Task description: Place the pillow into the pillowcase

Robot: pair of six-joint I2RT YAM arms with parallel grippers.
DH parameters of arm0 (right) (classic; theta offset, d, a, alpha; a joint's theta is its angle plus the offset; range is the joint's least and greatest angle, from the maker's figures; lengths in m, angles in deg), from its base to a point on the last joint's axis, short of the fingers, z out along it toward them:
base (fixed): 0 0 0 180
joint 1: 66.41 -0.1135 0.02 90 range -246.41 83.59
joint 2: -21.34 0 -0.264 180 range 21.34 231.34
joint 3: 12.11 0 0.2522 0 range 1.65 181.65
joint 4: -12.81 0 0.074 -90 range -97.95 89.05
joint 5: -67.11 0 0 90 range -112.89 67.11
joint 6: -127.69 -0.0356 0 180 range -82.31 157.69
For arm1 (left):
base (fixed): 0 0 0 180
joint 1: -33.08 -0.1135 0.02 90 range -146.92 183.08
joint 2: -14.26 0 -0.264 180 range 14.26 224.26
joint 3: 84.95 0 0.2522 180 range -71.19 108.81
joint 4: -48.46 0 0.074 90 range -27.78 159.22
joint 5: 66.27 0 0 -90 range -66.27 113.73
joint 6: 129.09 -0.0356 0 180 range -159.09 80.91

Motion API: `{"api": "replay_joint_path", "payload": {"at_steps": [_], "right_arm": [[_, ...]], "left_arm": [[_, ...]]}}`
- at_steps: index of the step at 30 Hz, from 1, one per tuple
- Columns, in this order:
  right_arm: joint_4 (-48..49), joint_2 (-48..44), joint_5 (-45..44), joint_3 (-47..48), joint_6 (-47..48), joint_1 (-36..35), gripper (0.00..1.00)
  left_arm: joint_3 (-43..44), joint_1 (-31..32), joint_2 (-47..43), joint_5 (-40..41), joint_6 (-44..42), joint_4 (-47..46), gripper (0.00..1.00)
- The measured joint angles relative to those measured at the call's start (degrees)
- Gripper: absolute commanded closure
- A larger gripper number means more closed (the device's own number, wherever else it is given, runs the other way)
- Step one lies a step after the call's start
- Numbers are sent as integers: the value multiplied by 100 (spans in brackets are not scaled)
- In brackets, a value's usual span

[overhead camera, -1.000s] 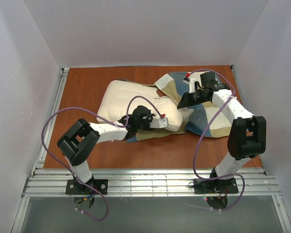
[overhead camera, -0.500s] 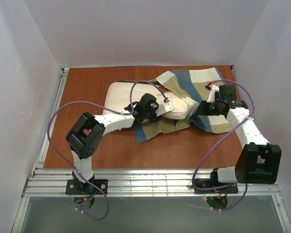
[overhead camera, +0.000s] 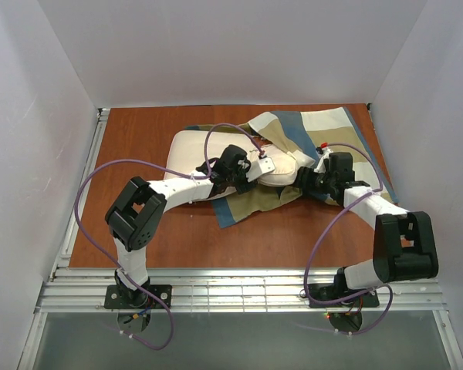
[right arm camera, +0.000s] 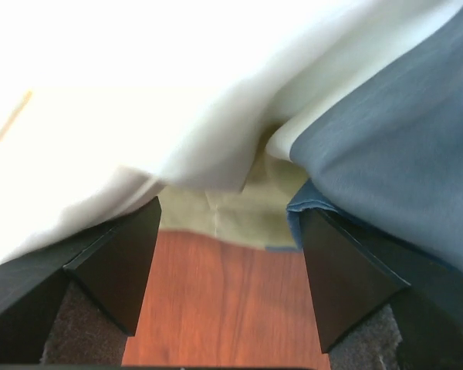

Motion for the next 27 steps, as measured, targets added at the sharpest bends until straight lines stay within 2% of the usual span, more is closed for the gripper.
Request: {"api": "replay_joint_path", "payload": {"at_steps": [3, 4, 5, 7, 8, 12, 15, 21, 27], "right_arm": [[345, 201, -168, 2, -223, -74, 30], [428, 278, -249, 2, -284, -109, 33], [490, 361, -334, 2, -326, -151, 54], [595, 564, -476, 7, -387, -212, 86], [619, 662, -538, 11, -407, -232, 98], [566, 763, -393, 13, -341, -229, 99], [407, 354, 94, 13, -133, -186, 99], [291, -1180, 671, -138, 269, -59, 99], [-109, -1377, 1591, -444, 289, -94, 99]], "left_arm": [[44, -20, 2, -17, 42, 33, 100], [50, -26, 2, -22, 59, 35, 100], [50, -31, 2, -33, 68, 39, 100], [50, -37, 2, -42, 85, 48, 100], [52, -35, 2, -39, 90, 57, 100], [122, -31, 61, 120, 170, 109, 100], [380, 33, 295, 557, 273, 118, 100], [1174, 162, 1191, 1707, 337, -57, 100], [2457, 184, 2024, 2059, 706, 407, 100]]}}
